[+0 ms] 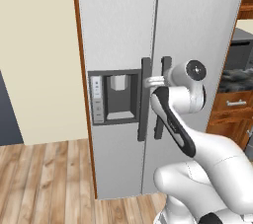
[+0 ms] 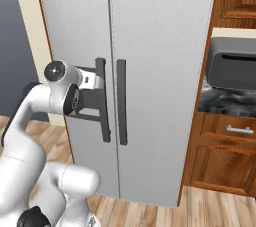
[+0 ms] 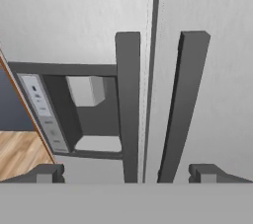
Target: Retrieve the steak from the fridge and place it on the saucepan with marinade on the stove.
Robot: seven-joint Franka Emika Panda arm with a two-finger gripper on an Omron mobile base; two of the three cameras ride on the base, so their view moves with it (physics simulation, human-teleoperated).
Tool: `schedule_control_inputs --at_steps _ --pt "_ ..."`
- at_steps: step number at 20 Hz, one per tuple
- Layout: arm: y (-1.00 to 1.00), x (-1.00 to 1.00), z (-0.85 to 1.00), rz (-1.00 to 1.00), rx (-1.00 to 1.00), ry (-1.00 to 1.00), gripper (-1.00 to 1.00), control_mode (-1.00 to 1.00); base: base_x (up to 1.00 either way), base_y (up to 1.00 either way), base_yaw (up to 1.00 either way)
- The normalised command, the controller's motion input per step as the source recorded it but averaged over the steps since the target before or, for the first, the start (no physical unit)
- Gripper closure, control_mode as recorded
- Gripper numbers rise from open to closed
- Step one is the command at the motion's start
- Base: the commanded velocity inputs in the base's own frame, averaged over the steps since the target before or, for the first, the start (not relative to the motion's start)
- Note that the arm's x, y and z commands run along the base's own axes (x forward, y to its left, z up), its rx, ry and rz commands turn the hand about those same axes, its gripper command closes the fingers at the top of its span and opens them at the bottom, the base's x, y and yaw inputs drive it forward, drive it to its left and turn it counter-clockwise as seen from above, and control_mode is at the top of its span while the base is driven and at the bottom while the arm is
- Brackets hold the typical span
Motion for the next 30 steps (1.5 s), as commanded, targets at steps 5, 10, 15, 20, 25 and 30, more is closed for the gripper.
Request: schedule_control_inputs --at_steps 5,10,15,20,25,30 --pt "0.00 0.36 -0.19 0.00 0.00 0.00 -1.00 -1.00 0.00 0.00 0.00" --pt "0.00 0.35 -0.19 0.00 0.00 0.00 -1.00 -1.00 0.00 0.00 0.00" --pt "0.00 0.32 -0.15 0.00 0.00 0.00 -1.00 -1.00 0.00 0.00 0.00" --pt "0.00 0.32 -0.14 0.00 0.00 0.00 -1.00 -1.00 0.00 0.00 0.00" --pt "0.00 0.31 -0.14 0.00 0.00 0.00 -1.00 -1.00 0.00 0.00 0.00" --pt "0.00 0.33 -0.13 0.00 0.00 0.00 -1.00 -1.00 0.00 0.00 0.00"
